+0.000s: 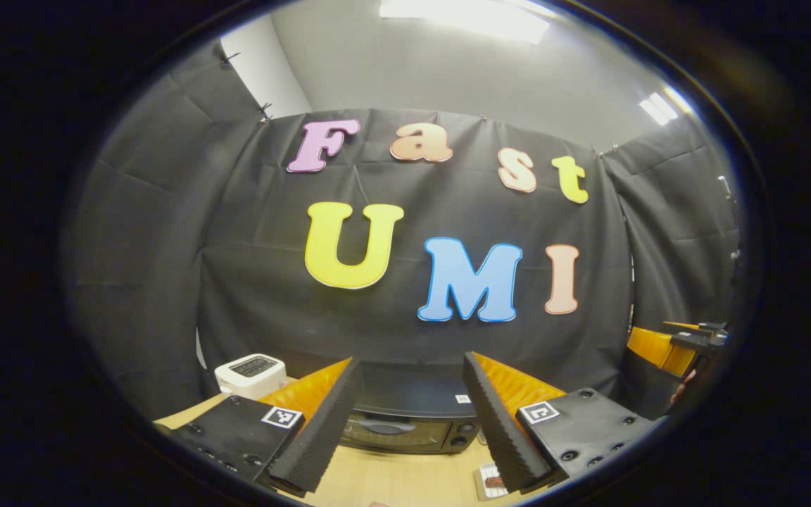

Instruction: Open the electric oven with the left hand, put the food in, and close the electric oven.

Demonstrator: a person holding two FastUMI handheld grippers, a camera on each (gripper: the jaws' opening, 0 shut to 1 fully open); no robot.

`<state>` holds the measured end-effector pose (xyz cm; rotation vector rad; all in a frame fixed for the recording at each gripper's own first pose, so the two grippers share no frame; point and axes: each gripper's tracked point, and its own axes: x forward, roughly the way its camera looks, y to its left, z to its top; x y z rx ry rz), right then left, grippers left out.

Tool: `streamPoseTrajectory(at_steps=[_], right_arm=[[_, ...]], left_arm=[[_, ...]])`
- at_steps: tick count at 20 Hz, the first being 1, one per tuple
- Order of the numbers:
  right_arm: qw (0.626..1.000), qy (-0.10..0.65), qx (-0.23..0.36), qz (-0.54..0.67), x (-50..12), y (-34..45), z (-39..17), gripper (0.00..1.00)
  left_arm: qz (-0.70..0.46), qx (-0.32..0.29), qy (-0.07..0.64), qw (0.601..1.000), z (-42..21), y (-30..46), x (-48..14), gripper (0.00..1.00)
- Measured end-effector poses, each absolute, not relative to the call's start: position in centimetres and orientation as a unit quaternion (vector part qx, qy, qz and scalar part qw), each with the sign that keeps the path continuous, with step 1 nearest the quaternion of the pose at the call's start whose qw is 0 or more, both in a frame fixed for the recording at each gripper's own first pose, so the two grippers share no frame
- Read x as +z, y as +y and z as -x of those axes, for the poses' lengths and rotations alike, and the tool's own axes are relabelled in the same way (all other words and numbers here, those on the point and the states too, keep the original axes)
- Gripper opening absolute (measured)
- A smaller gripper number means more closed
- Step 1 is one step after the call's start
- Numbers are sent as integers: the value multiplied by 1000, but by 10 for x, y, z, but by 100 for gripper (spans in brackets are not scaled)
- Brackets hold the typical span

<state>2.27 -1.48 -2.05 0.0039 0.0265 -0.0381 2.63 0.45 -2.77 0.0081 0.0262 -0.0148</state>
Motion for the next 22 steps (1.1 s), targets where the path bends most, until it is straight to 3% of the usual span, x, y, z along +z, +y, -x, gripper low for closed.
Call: streamPoseTrajectory(at_steps=[7, 9, 10, 13, 15, 17, 19, 22], right_arm=[[999, 32, -39, 14, -38, -31, -19, 99], [998, 44, -42, 20, -46, -34, -17, 99], [998, 51, -43, 21, -51, -37, -16, 99], [996, 70, -53, 17, -61, -45, -14, 99], [995, 79, -58, 18, -65, -51, -15, 99], [994, 85, -63, 22, -68, -56, -18, 99], [993, 88, -72, 23, -69, -61, -18, 99], [992, 89, -80, 24, -69, -64, -18, 99]], left_arm=[[10, -18, 83, 996, -78, 10, -94, 100], [-9, -20, 111, 994, -93, 13, -121, 92], [-16, -24, 125, 992, -101, 11, -135, 100], [-32, -22, 157, 987, -127, 16, -175, 92], [-40, -17, 178, 983, -147, 22, -199, 100], [-43, -13, 197, 979, -166, 29, -221, 92], [-43, -4, 216, 975, -182, 37, -243, 100], [-56, -3, 239, 969, -198, 45, -270, 100]])
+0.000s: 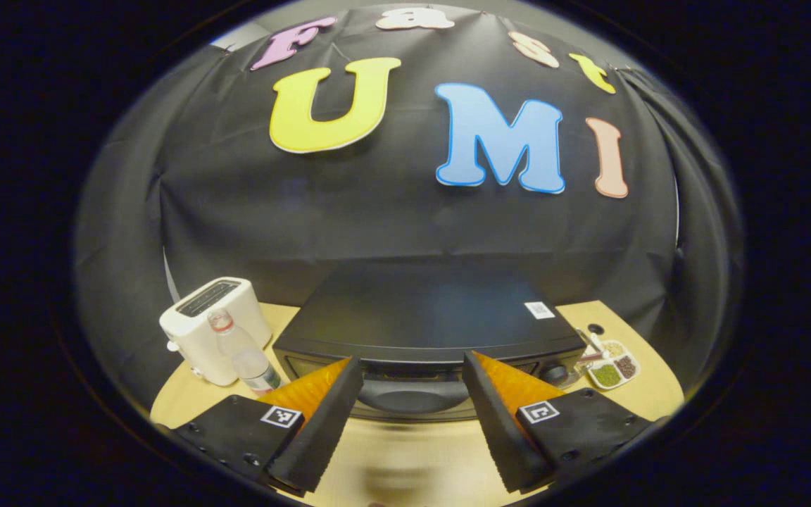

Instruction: Open the electric oven with the left hand, put the food in, and close the electric oven.

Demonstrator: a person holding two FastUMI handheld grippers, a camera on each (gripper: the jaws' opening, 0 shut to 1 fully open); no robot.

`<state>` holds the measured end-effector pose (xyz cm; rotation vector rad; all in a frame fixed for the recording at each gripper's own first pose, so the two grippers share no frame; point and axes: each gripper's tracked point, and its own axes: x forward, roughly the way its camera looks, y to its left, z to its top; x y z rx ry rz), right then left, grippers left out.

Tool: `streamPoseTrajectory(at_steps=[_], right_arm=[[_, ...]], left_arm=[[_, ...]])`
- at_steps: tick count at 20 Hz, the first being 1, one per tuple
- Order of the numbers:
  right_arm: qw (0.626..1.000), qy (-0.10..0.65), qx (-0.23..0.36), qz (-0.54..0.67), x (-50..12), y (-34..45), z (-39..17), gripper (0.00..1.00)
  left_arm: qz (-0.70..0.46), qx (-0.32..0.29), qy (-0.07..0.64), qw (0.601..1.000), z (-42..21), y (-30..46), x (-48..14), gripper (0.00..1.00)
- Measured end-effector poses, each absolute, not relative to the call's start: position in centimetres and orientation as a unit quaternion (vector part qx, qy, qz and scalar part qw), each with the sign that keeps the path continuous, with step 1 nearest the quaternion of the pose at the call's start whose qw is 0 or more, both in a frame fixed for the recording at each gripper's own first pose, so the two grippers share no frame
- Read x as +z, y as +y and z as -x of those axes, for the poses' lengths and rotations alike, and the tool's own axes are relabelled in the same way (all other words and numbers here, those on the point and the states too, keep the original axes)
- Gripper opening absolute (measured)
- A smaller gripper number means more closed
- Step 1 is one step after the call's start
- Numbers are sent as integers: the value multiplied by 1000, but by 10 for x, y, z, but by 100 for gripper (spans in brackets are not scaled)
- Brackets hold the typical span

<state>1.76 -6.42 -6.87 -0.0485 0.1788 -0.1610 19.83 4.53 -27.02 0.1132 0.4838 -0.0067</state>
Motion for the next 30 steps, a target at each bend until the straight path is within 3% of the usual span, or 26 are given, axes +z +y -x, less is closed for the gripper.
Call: streamPoseTrajectory(at_steps=[3, 9, 13, 14, 17, 21, 23, 30], right_arm=[[992, 90, -87, 33, -68, -66, -17, 99], [991, 94, -87, 36, -72, -59, -16, 99], [992, 97, -78, 32, -75, -50, -15, 100], [992, 97, -75, 31, -75, -48, -14, 99], [993, 94, -65, 32, -72, -40, -13, 99], [994, 93, -52, 36, -70, -32, -11, 99], [994, 93, -46, 40, -71, -27, -7, 99], [994, 92, -41, 52, -67, -28, 9, 99]], left_arm=[[-74, -6, 253, 965, -208, 48, -287, 97], [-76, -4, 257, 963, -209, 48, -294, 100], [-78, -8, 263, 962, -187, 49, -297, 97], [-78, -8, 265, 961, -178, 49, -300, 92], [-82, -14, 274, 958, -154, 50, -307, 92], [-67, -21, 306, 950, -126, 54, -333, 100], [-69, -25, 308, 949, -115, 56, -338, 97], [-87, -29, 331, 939, -82, 56, -377, 100]])
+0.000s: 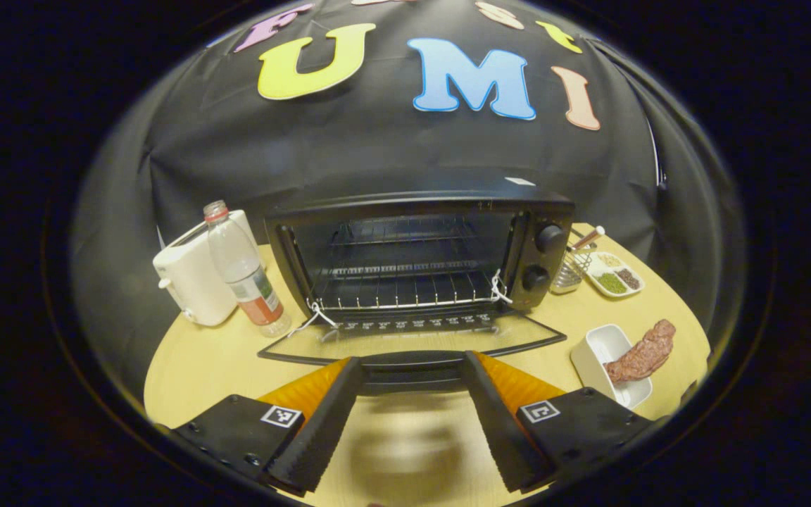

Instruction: Open the electric oven with the left hand, put the food in, and close the electric oven.

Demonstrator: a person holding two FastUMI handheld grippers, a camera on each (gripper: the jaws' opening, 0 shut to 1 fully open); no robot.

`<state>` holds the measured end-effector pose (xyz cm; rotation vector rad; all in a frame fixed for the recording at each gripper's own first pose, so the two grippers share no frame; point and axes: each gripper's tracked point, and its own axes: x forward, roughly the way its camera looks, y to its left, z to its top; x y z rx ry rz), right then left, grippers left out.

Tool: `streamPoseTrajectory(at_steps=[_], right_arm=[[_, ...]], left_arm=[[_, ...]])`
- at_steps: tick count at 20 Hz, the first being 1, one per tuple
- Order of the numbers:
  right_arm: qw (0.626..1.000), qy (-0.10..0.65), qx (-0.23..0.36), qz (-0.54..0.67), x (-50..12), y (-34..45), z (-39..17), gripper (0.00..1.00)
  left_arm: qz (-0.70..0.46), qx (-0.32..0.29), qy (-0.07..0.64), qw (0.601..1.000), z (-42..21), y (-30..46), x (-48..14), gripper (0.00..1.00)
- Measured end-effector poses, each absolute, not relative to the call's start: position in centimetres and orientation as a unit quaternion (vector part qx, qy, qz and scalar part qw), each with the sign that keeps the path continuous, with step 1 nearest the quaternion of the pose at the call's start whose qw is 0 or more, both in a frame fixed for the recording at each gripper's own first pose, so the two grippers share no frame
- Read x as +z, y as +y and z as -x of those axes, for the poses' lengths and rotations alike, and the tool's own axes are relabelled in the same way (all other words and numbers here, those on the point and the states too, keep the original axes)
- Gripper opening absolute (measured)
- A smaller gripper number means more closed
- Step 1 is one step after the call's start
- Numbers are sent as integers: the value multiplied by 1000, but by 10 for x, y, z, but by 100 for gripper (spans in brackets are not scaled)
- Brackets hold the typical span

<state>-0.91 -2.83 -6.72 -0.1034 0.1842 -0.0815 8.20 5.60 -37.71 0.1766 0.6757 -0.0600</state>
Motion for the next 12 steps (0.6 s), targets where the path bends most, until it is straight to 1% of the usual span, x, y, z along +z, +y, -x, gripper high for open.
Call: streamPoseTrajectory(at_steps=[3, 4, 5, 6, 9, 10, 11, 12], right_arm=[[993, 95, -41, 58, -68, -34, 14, 99], [993, 96, -41, 59, -68, -35, 15, 99], [993, 97, -41, 59, -69, -37, 16, 99], [993, 98, -42, 58, -70, -38, 17, 99], [993, 105, -32, 37, -77, -42, 14, 100], [993, 114, -25, 28, -84, -43, 12, 99], [992, 127, -18, 18, -95, -45, 9, 99], [990, 143, -11, 8, -107, -49, 7, 99]], left_arm=[[-93, -27, 350, 932, -73, 60, -394, 100], [-93, -25, 343, 934, -73, 59, -390, 97], [-91, -27, 332, 938, -78, 56, -381, 100], [-95, -29, 322, 942, -82, 53, -370, 97], [-114, -41, 275, 954, -86, 43, -320, 97], [-110, -44, 256, 959, -88, 35, -299, 100], [-101, -47, 233, 966, -91, 27, -273, 100], [-91, -48, 209, 972, -90, 21, -247, 97]])
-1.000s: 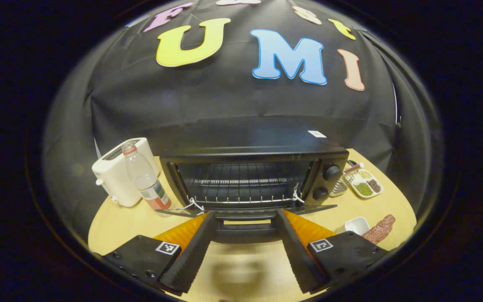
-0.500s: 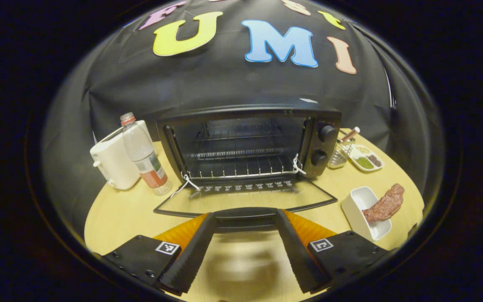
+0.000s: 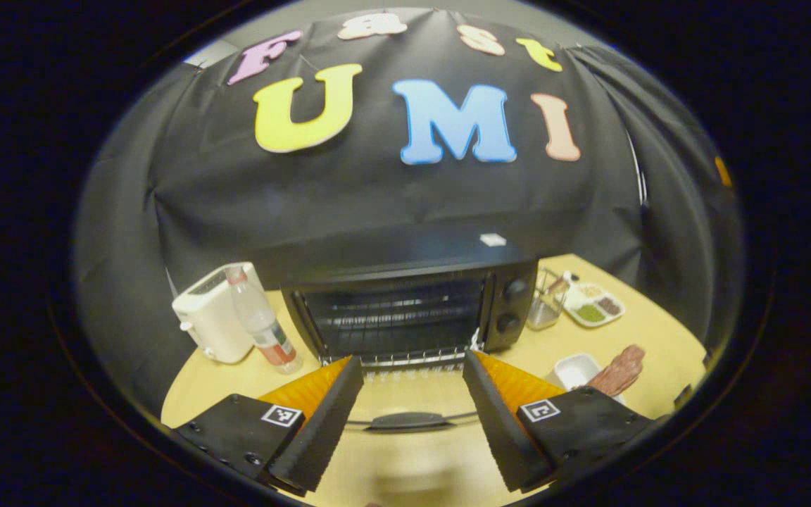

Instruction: Open the electric oven with the left hand, put the food in, and close the electric oven.

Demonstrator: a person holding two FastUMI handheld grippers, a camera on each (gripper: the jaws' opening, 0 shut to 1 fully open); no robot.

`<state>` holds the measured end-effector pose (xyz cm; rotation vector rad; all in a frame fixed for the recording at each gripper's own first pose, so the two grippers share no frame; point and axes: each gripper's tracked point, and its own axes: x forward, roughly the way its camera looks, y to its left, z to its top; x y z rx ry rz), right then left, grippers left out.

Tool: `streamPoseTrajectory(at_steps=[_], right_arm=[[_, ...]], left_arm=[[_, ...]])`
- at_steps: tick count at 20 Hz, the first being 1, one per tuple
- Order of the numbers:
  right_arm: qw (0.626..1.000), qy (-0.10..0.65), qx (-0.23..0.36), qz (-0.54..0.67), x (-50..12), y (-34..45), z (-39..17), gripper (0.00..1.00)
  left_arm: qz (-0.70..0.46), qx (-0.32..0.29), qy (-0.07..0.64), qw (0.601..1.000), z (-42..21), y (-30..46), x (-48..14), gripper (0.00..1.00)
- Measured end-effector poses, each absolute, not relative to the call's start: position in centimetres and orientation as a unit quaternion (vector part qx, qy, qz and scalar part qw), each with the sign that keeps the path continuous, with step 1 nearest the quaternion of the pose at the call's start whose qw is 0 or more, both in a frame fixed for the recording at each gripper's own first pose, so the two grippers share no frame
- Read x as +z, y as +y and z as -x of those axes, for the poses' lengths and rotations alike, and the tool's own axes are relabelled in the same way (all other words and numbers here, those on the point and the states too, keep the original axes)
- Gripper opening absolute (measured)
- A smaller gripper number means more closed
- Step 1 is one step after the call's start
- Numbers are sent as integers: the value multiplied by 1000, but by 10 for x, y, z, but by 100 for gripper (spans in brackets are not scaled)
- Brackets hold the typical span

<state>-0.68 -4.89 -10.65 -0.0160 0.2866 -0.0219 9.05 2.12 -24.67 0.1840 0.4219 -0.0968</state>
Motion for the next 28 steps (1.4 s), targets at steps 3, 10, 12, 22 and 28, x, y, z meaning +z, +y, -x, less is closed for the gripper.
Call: streamPoseTrajectory(at_steps=[3, 10, 12, 22, 28], right_arm=[[978, 204, 25, -44, -149, -53, 1, 99], [935, 313, 82, -146, -244, -56, -11, 100], [914, 351, 94, -181, -279, -52, -14, 100], [815, 466, 136, -316, -383, -16, -25, 77], [792, 458, 117, -387, -386, -4, -33, 22]], left_arm=[[-61, -42, 151, 986, -83, 9, -166, 100], [-25, 3, 55, 998, -51, 8, -43, 100], [-23, 16, 41, 999, -46, 12, -29, 100], [-31, 63, 80, 994, -16, 18, -46, 96], [-25, 52, 74, 996, -27, 40, -44, 98]])
